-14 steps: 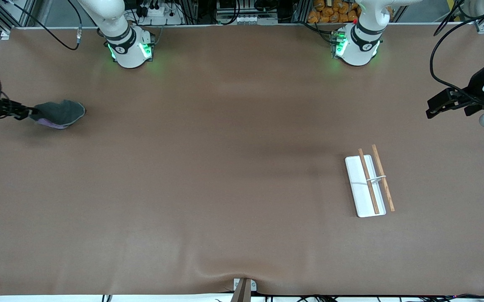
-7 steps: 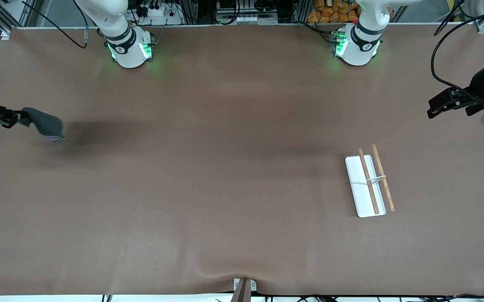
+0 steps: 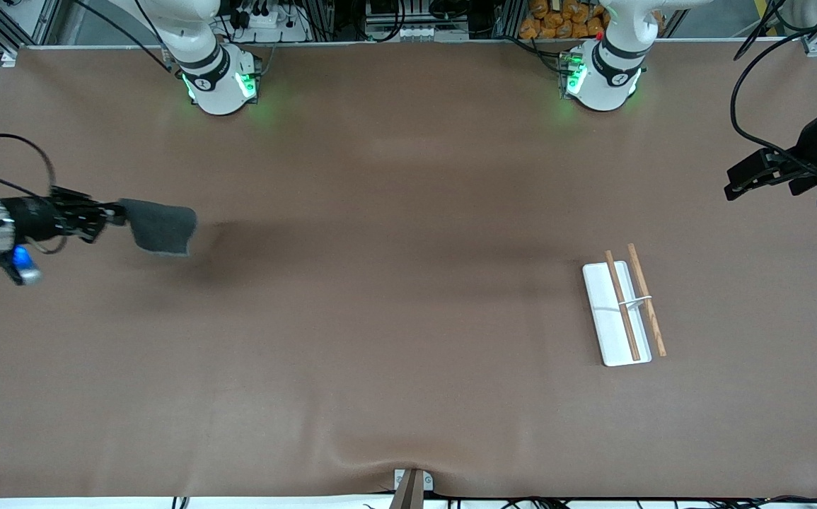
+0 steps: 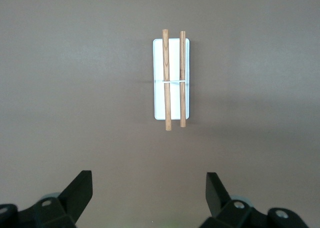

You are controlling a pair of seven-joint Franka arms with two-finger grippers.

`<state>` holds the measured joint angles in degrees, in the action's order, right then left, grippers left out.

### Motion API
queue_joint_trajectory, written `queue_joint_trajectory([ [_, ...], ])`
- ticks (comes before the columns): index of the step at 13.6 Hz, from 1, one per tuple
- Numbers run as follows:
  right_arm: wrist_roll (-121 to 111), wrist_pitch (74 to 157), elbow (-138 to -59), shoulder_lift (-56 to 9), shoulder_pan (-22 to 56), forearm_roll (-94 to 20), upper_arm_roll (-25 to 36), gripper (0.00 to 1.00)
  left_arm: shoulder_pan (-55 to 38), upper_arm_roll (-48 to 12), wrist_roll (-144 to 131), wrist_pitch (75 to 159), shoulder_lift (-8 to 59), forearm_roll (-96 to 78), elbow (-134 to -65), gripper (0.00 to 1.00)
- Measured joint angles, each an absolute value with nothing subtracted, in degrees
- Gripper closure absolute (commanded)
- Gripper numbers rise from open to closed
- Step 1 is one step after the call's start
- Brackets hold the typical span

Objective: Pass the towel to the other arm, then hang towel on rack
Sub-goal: 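Lift the towel with the right gripper and carry it toward the table center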

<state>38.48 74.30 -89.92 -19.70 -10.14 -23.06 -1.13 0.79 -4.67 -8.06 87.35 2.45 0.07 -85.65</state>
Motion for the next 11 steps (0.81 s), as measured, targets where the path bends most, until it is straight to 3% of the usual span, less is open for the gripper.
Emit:
queue_joint_trajectory([
  [4,54.39,80.44,-88.01,-19.69,-1.39,-32.85,-1.16,1.0,0.78,-4.76,-8.06,87.35,2.47,0.07,-85.65,0.0],
  [11,73.23,98.73,-87.51,-19.74,12.34,-42.14,-1.16,1.0,0.78,-4.78,-8.06,86.99,2.46,-0.01,-85.65,0.0],
])
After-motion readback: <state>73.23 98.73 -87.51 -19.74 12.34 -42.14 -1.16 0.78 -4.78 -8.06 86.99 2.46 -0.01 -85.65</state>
